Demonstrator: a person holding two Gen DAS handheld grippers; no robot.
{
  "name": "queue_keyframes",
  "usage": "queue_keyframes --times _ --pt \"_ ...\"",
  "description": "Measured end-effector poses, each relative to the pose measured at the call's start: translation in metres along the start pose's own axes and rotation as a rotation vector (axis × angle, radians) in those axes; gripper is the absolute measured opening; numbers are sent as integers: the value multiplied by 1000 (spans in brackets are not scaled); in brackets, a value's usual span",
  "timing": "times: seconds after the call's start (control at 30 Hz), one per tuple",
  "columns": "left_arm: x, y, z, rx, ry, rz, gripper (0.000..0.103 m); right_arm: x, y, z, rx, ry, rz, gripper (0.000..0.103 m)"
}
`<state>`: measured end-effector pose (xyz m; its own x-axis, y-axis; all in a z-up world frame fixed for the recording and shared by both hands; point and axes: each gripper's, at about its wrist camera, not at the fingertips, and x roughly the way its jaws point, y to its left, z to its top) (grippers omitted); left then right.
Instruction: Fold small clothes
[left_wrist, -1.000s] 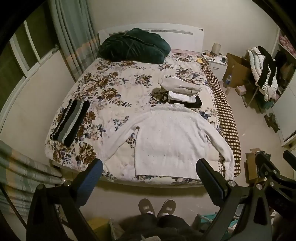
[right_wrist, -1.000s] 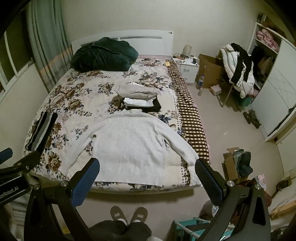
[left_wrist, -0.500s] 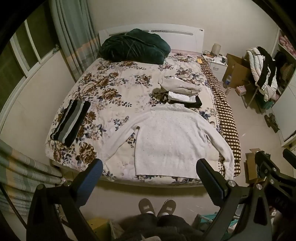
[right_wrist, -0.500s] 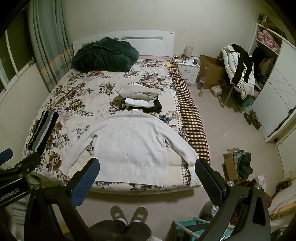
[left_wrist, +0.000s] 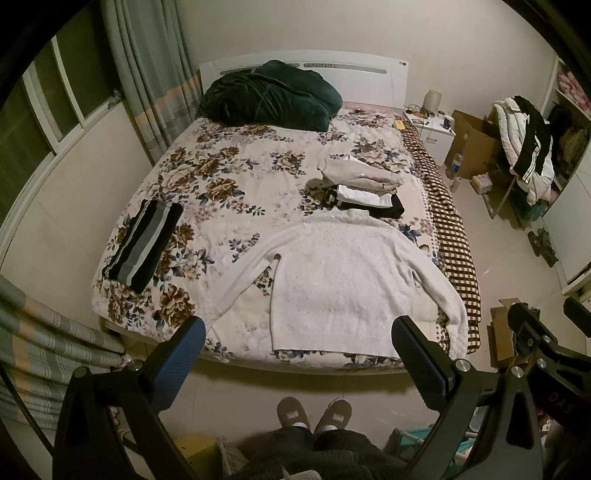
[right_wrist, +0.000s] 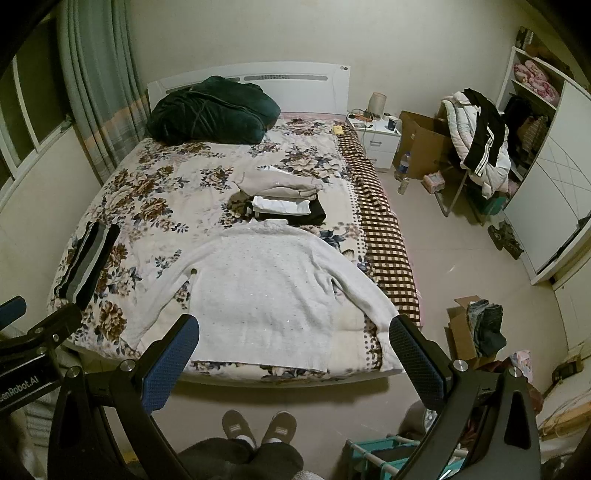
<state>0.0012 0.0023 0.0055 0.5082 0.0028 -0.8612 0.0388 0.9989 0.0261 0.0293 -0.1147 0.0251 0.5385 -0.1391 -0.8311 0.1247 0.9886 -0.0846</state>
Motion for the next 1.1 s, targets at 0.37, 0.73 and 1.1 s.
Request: queue_keyframes --times 0.37,0.73,1.1 --pt "-1 0 0 0 -5 0 103 -4 0 -2 0 -5 3 103" --pt "-1 0 0 2 -7 1 103 -11 6 -1 1 -10 4 103" --pt "-7 1 4 1 -10 5 103 -20 18 11 2 -12 9 103"
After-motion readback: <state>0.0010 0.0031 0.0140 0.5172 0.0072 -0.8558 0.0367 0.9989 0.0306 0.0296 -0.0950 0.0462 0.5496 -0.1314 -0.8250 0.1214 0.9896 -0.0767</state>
